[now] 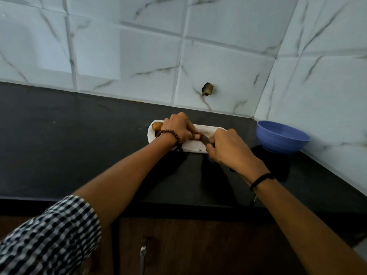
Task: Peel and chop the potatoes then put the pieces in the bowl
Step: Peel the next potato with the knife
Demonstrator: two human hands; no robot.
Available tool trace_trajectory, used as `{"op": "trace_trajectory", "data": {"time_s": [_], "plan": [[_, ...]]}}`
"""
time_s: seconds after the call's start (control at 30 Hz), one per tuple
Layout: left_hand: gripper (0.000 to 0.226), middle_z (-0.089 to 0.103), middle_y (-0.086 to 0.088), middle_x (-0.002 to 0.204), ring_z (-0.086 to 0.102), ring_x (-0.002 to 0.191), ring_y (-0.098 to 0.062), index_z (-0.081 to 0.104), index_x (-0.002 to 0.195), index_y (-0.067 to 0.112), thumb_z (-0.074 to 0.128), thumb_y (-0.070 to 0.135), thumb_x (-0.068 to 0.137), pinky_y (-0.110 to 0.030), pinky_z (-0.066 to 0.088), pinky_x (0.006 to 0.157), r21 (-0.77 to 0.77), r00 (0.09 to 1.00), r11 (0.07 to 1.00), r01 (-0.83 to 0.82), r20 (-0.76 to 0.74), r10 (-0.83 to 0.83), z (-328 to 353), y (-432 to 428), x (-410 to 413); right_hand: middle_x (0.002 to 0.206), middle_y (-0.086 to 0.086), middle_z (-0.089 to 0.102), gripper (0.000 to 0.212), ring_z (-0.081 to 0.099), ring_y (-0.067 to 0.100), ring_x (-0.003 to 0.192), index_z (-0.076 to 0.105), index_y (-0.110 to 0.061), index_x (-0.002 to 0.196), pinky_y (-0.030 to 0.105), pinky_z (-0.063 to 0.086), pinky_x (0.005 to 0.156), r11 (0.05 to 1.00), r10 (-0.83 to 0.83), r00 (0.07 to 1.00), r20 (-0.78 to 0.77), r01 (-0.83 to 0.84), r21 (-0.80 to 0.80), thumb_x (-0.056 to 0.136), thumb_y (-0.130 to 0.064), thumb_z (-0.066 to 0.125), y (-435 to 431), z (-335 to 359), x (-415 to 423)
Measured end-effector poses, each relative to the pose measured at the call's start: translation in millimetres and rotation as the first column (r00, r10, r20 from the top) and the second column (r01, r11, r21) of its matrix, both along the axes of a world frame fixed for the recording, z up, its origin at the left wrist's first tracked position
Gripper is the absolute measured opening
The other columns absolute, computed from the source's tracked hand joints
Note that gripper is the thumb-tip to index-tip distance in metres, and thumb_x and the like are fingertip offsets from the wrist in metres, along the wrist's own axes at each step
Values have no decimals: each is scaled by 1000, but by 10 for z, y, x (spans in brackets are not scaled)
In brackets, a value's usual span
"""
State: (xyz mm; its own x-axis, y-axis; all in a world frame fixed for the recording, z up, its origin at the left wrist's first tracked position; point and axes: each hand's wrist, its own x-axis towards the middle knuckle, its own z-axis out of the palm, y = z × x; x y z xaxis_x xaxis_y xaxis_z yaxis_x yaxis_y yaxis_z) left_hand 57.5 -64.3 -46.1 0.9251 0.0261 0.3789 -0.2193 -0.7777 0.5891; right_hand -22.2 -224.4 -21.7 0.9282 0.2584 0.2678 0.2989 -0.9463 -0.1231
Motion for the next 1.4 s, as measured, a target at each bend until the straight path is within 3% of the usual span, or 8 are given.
{"op": "trace_trajectory", "data": {"time_s": [0.33,0.5,0.7,0.8,0.93,1.1,1.3,1.4], "plan": [[27,71,13,102,60,105,-13,71,106,32,73,39,80,-44,38,103,163,997,986,-18,78,6,-10,-51,-118,100,7,51,18,57,20,82,62,-11,106,31,45,68,996,-16,999,-30,13,-84,99,-26,55,-104,65,-270],[27,69,13,111,57,110,-14,69,112,32,69,36,85,-44,33,104,225,998,974,-18,66,3,-4,-91,-139,97,6,58,21,63,18,82,64,-14,112,37,57,78,996,-24,995,-97,15,-88,99,-28,56,-220,108,-395],[20,69,13,106,58,103,-11,71,104,31,70,36,84,-41,36,100,250,996,968,7,83,-29,44,-2,-155,74,0,65,26,59,4,48,68,-24,120,20,44,44,997,14,975,-222,3,76,100,-33,53,-403,319,-498],[17,68,14,103,56,101,-10,70,101,30,68,38,86,-36,35,95,339,996,940,23,75,-52,64,101,-140,69,9,70,36,59,13,44,72,-15,106,21,43,39,977,-10,980,-197,52,209,99,-45,51,-386,268,-394],[14,65,15,105,53,103,-10,66,102,31,61,38,91,-32,30,90,451,990,892,38,104,-94,101,141,-136,67,7,65,23,54,11,38,69,-10,95,19,40,35,940,-53,993,-108,86,330,94,-32,64,-257,174,-48],[14,65,14,106,54,104,-10,63,106,32,57,29,94,-34,32,93,419,991,908,5,117,-60,95,184,-75,76,14,70,14,48,4,30,66,-4,92,17,37,33,867,-36,995,-91,76,492,84,-13,72,-23,155,335],[18,68,11,105,59,102,-13,65,108,35,57,28,94,-35,35,89,344,994,939,-7,106,-32,62,204,-28,79,12,72,25,68,18,53,64,-5,87,32,57,48,920,-20,992,-128,69,387,74,-14,84,127,109,569],[18,69,10,106,58,103,-14,67,108,34,57,37,94,-36,35,92,304,995,952,22,84,-50,87,200,-77,70,9,71,23,64,13,47,63,-6,86,24,48,40,901,-32,996,-89,67,429,75,-11,84,137,135,714]]}}
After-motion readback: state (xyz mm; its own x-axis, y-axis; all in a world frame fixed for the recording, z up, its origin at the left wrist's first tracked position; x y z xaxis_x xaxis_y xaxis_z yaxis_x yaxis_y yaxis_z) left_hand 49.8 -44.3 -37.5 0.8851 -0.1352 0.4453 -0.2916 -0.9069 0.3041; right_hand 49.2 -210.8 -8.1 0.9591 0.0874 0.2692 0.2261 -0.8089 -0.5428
